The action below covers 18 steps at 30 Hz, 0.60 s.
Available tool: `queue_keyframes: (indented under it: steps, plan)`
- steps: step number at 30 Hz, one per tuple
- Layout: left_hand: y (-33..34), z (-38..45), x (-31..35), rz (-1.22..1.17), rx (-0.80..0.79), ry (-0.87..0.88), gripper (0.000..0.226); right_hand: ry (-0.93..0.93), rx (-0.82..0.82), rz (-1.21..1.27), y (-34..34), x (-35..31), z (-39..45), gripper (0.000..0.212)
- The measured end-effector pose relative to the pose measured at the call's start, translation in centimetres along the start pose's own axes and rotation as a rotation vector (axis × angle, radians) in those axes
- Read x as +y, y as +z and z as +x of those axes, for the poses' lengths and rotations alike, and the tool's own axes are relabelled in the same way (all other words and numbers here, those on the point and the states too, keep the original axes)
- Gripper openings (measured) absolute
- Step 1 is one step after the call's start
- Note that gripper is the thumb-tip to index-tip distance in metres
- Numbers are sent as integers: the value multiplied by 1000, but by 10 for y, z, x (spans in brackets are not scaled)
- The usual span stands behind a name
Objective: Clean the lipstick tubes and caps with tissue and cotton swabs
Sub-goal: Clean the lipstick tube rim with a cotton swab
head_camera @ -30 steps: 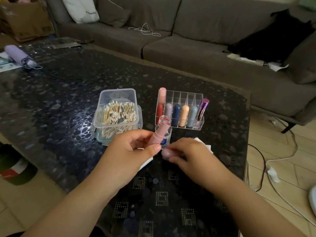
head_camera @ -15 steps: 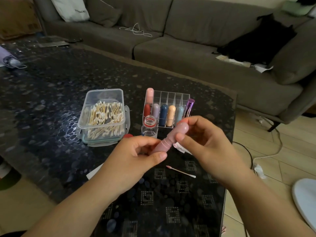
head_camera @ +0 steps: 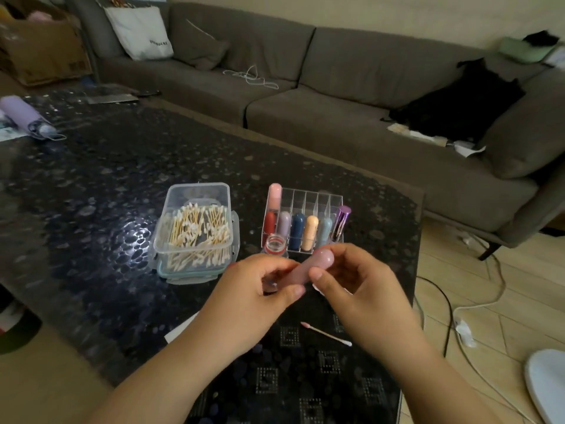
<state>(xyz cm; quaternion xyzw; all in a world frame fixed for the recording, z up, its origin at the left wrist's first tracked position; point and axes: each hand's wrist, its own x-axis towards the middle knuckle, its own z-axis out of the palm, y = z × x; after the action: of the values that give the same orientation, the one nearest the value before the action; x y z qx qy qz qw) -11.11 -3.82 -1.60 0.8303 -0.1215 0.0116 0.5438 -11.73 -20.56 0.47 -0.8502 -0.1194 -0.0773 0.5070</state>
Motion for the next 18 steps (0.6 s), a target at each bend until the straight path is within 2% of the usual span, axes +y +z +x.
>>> queue_keyframes:
  steps: [3,8,14,18]
  plan:
    - [-9,7,1,128,43,3,40,30,37,-86,-2,-9,19,19]
    - [-45,44,20,518,141,98,35,24,128,-204,-19,-27,85,16]
    - [-71,94,12,900,14,99,28,59,-15,-378,-6,-17,159,19]
    - [-70,111,-6,1011,-25,151,30,75,-88,-470,8,-3,183,14]
